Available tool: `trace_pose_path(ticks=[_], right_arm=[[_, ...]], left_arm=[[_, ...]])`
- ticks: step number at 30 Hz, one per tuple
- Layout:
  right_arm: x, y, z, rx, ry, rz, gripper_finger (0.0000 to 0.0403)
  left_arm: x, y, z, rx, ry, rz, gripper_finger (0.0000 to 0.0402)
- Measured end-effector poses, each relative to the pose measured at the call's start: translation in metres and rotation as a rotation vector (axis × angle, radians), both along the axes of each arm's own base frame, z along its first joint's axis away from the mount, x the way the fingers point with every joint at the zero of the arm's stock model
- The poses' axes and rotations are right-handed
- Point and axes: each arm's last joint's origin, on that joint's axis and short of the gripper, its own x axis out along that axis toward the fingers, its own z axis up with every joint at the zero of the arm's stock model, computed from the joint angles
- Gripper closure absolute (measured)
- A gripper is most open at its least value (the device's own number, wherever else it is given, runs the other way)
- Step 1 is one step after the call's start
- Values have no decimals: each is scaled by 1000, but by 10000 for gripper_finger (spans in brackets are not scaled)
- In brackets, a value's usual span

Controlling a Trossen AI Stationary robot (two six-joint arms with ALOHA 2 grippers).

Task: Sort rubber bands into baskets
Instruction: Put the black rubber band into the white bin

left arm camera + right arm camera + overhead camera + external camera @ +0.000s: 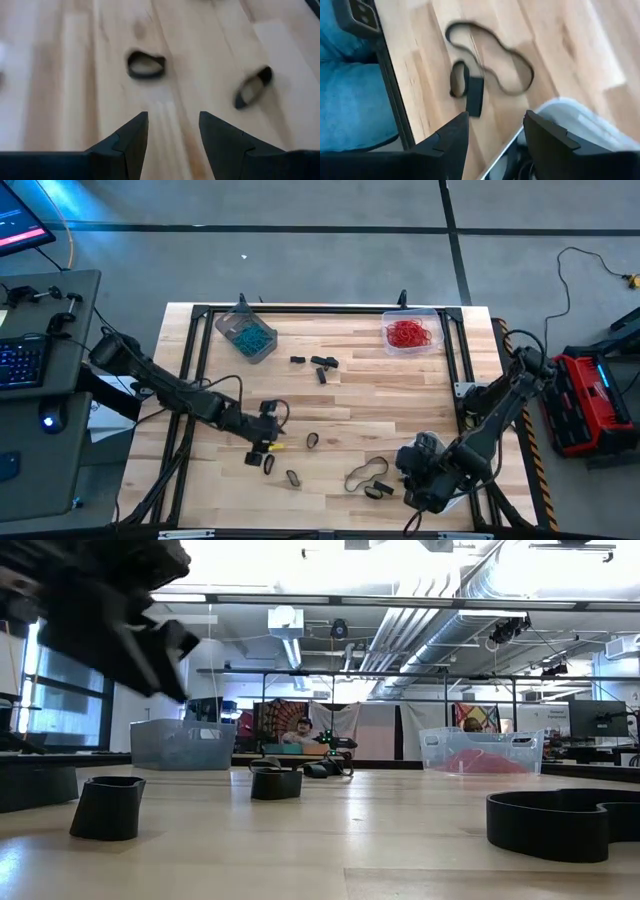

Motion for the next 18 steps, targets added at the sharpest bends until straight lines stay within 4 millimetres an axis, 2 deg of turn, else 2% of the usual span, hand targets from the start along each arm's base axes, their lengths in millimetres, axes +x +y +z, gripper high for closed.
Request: trace_pose_path(ticks=[10,18], right_arm=[[23,-21,7,-98,-38,62,224],[32,-31,7,-128,-39,84,224]], left_arm=[[-23,-15,-11,-110,206,116,232],[-28,-15,-13,-146,258,205,231]])
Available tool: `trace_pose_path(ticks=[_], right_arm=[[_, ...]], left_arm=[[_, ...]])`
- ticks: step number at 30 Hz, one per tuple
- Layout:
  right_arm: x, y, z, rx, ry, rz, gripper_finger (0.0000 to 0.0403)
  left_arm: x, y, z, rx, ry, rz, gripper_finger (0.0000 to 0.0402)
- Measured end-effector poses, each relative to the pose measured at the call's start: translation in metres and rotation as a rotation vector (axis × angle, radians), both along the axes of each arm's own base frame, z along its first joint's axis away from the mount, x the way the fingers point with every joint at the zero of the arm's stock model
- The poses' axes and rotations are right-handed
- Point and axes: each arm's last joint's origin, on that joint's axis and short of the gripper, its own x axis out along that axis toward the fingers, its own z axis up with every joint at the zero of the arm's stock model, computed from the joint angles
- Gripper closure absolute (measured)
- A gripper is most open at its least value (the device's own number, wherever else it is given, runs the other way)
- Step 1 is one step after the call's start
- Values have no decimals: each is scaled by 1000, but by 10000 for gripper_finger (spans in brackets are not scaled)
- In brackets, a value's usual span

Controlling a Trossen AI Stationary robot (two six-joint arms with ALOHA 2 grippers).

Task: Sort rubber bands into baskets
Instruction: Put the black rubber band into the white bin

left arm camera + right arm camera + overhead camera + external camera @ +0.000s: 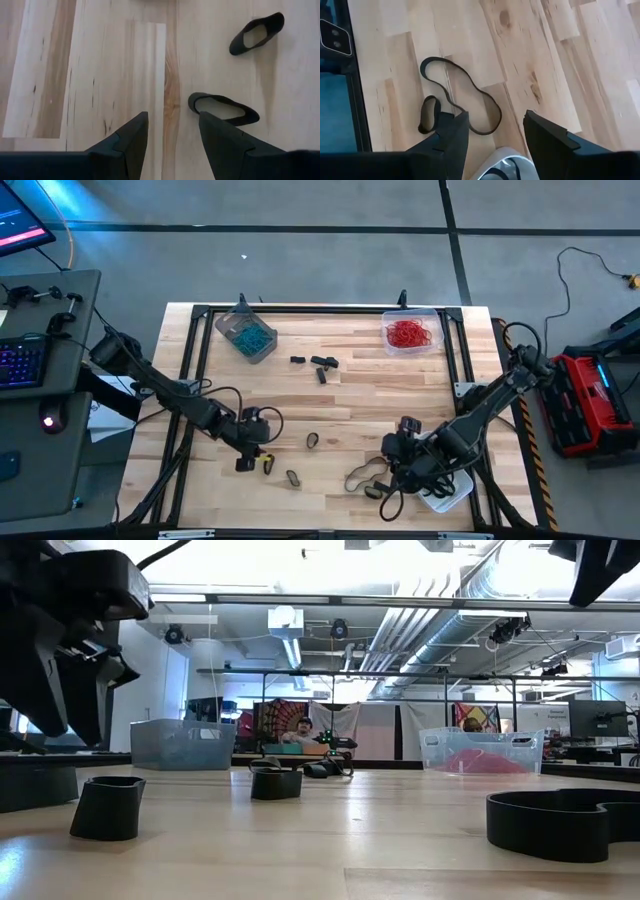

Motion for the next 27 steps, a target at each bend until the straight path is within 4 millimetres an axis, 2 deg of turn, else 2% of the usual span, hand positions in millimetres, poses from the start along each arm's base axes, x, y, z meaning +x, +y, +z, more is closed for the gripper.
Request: trace_pose_path(ticks=[7,12,22,25,27], right_arm=[[1,-1,0,-7,-6,1,224],[2,-2,0,-20,-18,-6,224],[2,-2,1,-21,-27,-8,224],[2,-2,1,-21,-27,-8,224],[2,-1,1,-21,-28,-8,224]], left_arm=[[3,3,-3,-17,22,40,231],[9,-2,-7,-101,17,6,231],[17,-5,-32,-79,90,-30,232],[18,-5,-33,-65,87,-26,244],[18,-4,-32,-47,78,-38,269]])
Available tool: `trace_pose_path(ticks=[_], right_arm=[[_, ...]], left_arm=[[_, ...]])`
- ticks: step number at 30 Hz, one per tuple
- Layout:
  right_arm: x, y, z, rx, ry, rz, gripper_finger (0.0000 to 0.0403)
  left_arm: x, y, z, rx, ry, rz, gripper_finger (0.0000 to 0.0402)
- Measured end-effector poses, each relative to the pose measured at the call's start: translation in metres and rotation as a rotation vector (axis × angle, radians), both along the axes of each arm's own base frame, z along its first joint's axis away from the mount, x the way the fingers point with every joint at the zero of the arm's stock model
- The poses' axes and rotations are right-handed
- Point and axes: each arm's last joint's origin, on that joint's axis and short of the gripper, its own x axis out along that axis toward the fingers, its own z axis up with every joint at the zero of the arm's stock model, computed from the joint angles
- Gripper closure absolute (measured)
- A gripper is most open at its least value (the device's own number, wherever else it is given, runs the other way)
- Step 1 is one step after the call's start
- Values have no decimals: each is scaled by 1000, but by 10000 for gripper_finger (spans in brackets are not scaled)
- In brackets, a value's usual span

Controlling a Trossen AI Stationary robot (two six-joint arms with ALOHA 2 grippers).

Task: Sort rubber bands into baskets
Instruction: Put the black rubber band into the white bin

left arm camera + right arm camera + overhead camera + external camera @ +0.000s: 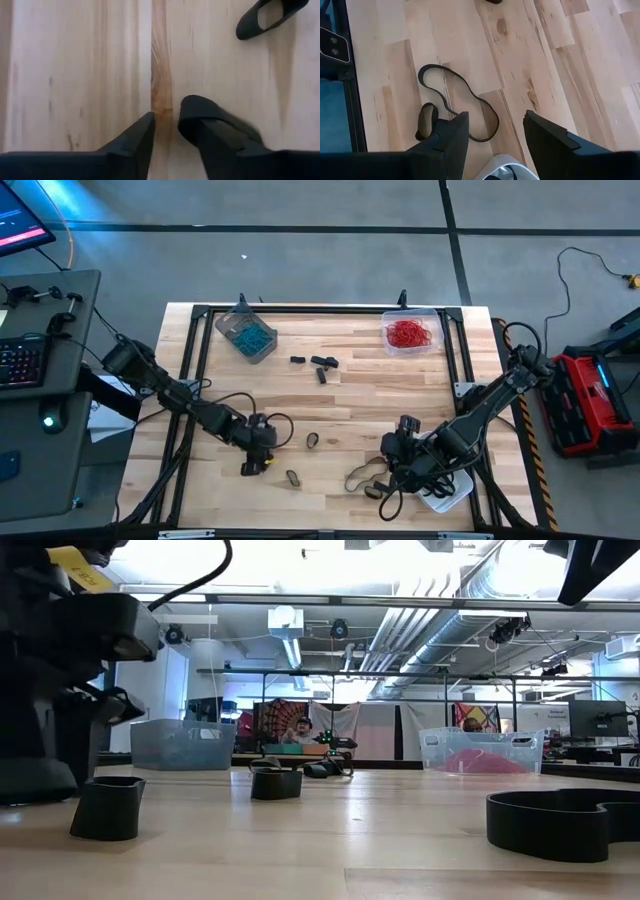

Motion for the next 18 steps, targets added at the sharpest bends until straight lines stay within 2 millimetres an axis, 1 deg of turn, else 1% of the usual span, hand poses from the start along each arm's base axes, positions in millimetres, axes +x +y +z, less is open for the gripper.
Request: trace_pose_path(ticks=[2,5,6,9,11,16,18], right_arm=[[0,0,0,-2,-2,-1,224],[1,0,0,-26,-27,-14,224],[2,0,0,-33,-35,-17,224],[5,2,-4,-56,-46,-11,224],[9,4,-8,-89,-60,-1,224],[22,7,-23,-241,-103,27,224],[29,6,-29,-309,-127,21,224]], left_arm=[[0,1,3,24,-24,-16,306],[1,3,9,40,-70,-19,376],[1,4,12,49,-85,-6,388],[6,11,21,46,-152,46,389],[11,17,29,14,-211,109,393],[29,39,45,-87,-370,276,399],[35,46,49,-112,-414,309,401]])
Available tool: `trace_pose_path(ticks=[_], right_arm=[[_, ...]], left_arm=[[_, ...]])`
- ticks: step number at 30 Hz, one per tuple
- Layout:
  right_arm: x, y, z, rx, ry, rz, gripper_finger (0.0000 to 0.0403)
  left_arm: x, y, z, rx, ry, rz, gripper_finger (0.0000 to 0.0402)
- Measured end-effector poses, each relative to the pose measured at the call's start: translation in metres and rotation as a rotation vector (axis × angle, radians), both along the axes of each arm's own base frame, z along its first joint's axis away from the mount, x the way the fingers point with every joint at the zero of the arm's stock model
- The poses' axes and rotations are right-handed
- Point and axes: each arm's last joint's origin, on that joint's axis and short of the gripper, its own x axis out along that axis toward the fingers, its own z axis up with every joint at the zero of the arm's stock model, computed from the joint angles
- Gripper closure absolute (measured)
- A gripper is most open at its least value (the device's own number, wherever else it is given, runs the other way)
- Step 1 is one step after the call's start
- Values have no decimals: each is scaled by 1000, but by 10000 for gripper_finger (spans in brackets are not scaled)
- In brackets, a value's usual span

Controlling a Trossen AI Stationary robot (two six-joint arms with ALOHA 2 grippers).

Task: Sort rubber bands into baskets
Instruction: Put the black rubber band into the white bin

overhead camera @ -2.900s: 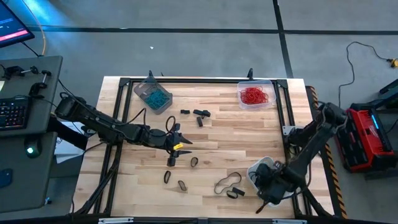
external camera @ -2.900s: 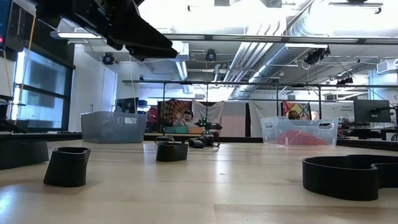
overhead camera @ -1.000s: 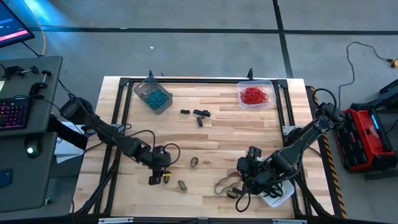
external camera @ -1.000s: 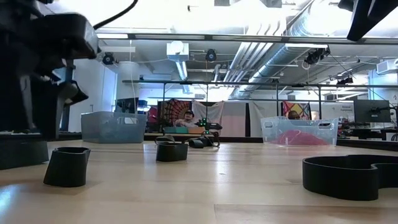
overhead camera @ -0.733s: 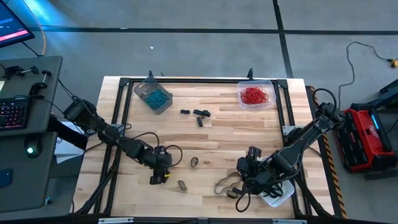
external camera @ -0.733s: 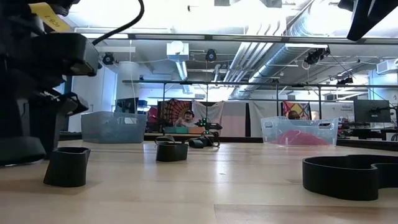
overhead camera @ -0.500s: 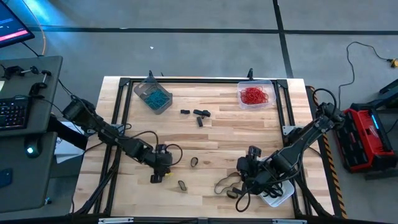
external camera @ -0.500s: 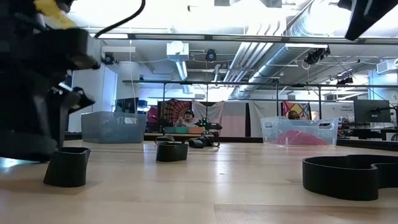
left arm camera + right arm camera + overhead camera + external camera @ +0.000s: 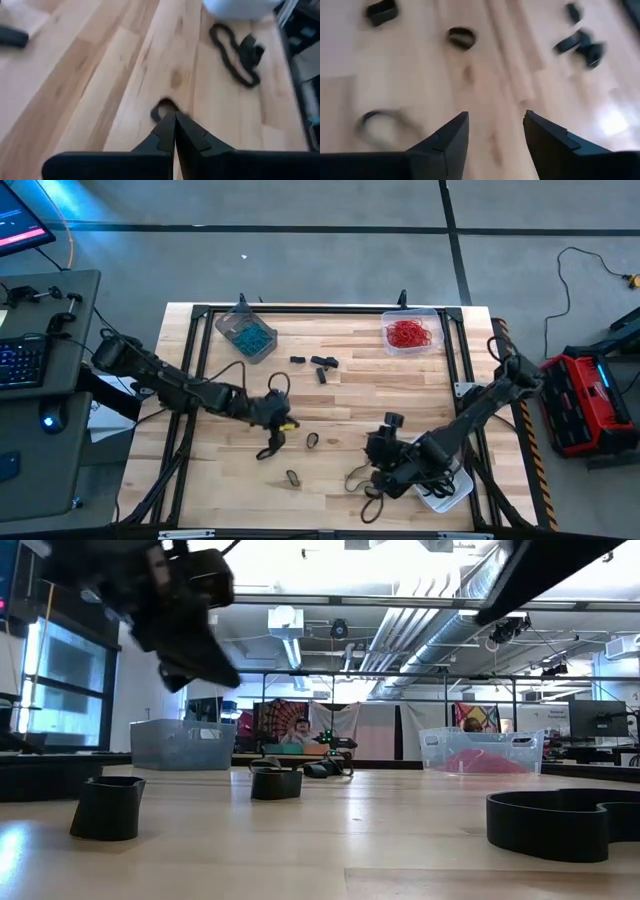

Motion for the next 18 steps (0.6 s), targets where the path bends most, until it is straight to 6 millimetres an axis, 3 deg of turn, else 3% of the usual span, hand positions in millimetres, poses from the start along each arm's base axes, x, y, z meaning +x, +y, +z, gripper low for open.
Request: trace_pose_path(ticks=[3,7,12,18], right_arm=[[11,-3,-9,-93,-23,-6,224],[23,-11,-14,-85,-10,-8,224],[30,-19,-16,-63,9,-16,224],[31,-21,-16,-77,20,-4,224]], left_arm=[[3,7,1,-10,-8,-48,401],[-1,2,-3,-30,52,-189,399],[-16,-18,-11,-55,182,-263,368],[-35,-50,-14,-89,250,-288,301]])
